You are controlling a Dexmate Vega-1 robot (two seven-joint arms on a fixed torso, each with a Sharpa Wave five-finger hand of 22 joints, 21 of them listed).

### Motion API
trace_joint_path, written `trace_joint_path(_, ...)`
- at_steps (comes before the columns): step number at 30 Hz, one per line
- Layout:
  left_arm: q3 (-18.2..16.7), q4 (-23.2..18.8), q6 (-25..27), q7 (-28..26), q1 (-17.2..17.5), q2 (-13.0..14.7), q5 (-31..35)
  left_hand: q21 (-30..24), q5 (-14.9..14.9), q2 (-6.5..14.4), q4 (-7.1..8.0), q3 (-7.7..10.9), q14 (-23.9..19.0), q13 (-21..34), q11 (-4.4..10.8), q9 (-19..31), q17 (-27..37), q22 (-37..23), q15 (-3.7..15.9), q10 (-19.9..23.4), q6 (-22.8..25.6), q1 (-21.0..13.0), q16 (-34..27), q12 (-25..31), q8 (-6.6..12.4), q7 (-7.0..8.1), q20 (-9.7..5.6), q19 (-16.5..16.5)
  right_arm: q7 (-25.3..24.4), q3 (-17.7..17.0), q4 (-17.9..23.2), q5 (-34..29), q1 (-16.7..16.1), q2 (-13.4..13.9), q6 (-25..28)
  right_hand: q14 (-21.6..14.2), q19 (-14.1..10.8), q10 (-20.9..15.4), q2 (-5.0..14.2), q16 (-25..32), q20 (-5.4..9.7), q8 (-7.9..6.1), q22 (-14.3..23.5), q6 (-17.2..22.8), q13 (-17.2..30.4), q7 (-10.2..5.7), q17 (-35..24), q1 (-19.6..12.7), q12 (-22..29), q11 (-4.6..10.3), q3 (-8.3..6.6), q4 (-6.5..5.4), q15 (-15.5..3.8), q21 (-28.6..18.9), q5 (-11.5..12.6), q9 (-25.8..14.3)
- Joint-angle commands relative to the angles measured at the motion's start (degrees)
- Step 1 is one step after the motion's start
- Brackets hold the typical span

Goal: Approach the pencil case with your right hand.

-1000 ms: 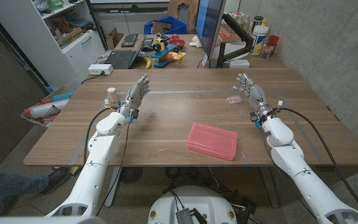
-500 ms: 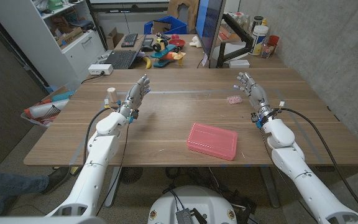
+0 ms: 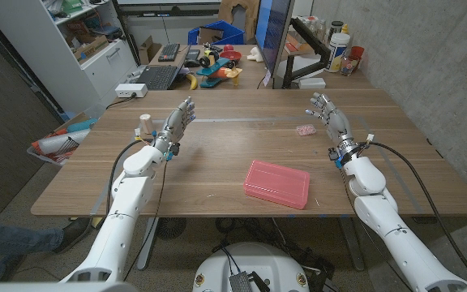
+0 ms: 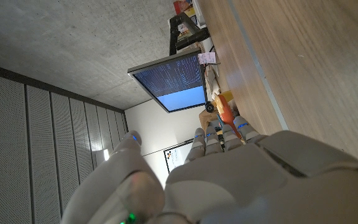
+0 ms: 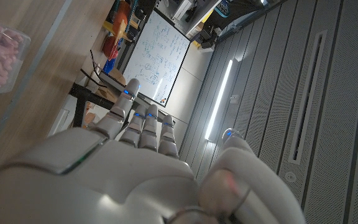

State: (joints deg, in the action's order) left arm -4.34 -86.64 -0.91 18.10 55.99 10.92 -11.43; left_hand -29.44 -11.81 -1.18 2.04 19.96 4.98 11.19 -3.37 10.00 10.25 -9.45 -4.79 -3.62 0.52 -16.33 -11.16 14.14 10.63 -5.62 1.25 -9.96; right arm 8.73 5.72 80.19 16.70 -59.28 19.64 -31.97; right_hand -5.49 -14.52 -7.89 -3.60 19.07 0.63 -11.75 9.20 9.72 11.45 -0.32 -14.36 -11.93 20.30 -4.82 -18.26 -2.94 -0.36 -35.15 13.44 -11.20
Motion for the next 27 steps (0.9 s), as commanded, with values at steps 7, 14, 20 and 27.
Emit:
trace_joint_path(7,0.23,-1.55,1.01,-0.44,0.84,0.49,0.36,0.30,0.10,0.51,-0.36,0.10,0.52,0.06,0.13,0.22,0.18,-0.29,0.03,0.28,0.07,-0.19,-0.06,-0.28,0.17,0.27,0.42,-2.70,1.57,-0.40,0.72,0.02,-0.90,0.69,-2.57,-0.59,-0.66,-0.89,0.27,-0.20,-0.36,-0.21,0.11,0.43,0.07,-0.80,0.09,-0.11,-0.37,0.05,0.04,0.35,0.03,0.74,0.66,-0.10)
trace_joint_path(14,0.24,-1.67,0.83,-0.55,0.86,0.50,0.36,0.49,0.12,0.54,-0.41,0.06,0.51,0.05,0.03,0.22,0.18,-0.30,0.01,0.29,0.13,-0.16,-0.06,-0.35,0.19,0.26,0.46,-2.63,1.26,-0.48,1.16,-1.12,-1.31,0.89,-3.49,-0.58,-0.60,-0.96,0.44,-0.37,-0.53,-0.23,0.11,0.51,0.05,-0.88,0.30,-0.48,-0.55,0.08,-0.10,0.59,0.11,1.10,0.78,-0.10)
trace_joint_path(20,0.25,-1.58,0.81,-0.37,0.85,0.49,0.18,0.71,0.14,0.59,-0.47,0.03,0.51,0.04,0.01,0.22,0.18,-0.30,0.04,0.48,0.32,-0.14,-0.05,-0.37,0.25,0.43,0.51,-2.58,0.64,-0.52,1.83,-2.10,-1.57,0.94,-3.68,-0.74,-0.84,-1.09,0.52,-0.65,-0.58,-0.83,0.13,2.25,0.03,-2.61,0.68,-0.84,-0.92,0.26,-0.16,0.94,0.11,1.80,0.95,-0.09)
trace_joint_path(27,0.23,-1.63,0.93,-0.47,0.98,0.48,0.17,0.87,0.16,0.62,-0.50,0.00,0.50,0.03,0.17,0.22,0.18,-0.31,0.07,0.50,0.41,-0.12,-0.05,-0.42,0.27,0.39,0.50,-2.52,0.52,-0.48,2.16,-2.59,-1.70,0.96,-4.34,-0.92,-0.94,-1.34,0.56,-0.72,-0.58,-0.98,0.13,2.82,0.02,-2.74,0.81,-0.87,-1.02,0.28,-0.15,1.00,0.03,2.12,1.00,-0.08)
